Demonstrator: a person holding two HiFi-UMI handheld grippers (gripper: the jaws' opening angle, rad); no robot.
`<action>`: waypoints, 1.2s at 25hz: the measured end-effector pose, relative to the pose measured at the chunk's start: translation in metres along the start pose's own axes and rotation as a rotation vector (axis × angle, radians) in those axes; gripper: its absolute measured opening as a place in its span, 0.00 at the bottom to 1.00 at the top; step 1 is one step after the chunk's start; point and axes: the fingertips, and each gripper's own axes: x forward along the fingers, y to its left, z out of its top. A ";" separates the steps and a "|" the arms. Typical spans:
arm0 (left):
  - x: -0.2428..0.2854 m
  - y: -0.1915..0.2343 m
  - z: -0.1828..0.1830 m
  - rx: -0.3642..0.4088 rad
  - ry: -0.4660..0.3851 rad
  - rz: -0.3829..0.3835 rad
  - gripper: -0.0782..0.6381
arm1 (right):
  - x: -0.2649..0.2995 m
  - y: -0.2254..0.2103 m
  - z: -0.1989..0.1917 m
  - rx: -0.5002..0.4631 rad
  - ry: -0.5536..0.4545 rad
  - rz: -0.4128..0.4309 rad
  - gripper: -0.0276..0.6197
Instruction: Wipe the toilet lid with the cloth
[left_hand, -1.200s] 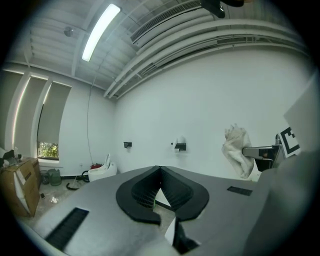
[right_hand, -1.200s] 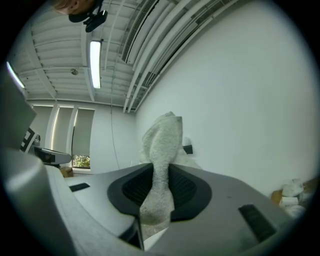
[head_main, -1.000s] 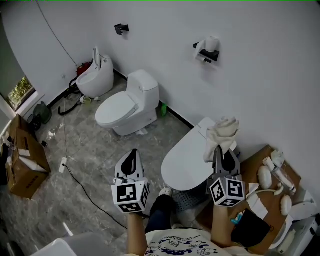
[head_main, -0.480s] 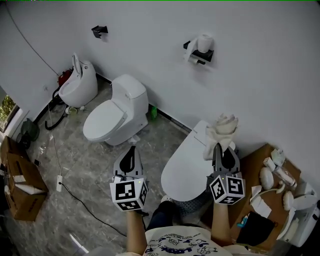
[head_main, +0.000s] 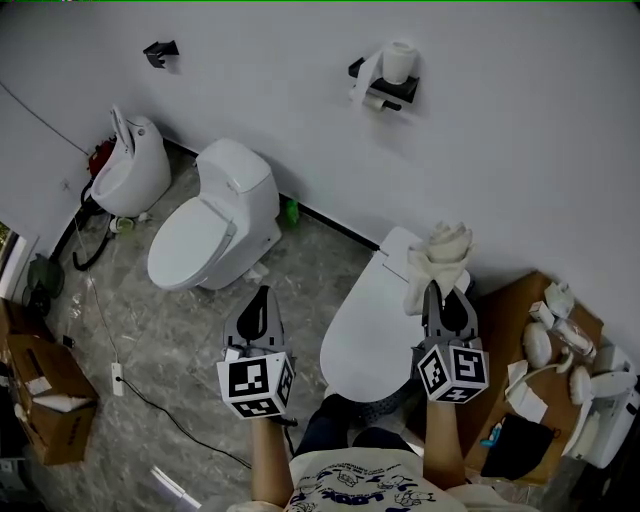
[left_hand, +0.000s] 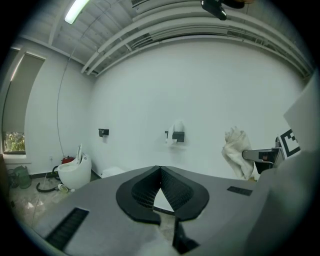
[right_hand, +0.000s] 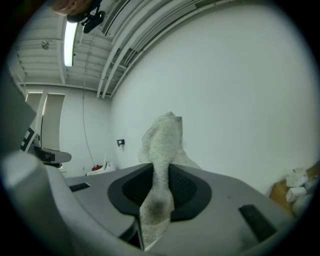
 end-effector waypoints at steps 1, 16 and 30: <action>0.008 0.000 -0.002 0.001 0.007 -0.006 0.11 | 0.006 -0.001 -0.004 -0.001 0.008 -0.003 0.17; 0.086 -0.004 -0.072 0.000 0.128 -0.023 0.11 | 0.076 -0.029 -0.100 -0.025 0.201 0.004 0.17; 0.126 -0.009 -0.158 0.007 0.226 -0.013 0.11 | 0.133 -0.054 -0.240 -0.110 0.405 0.072 0.17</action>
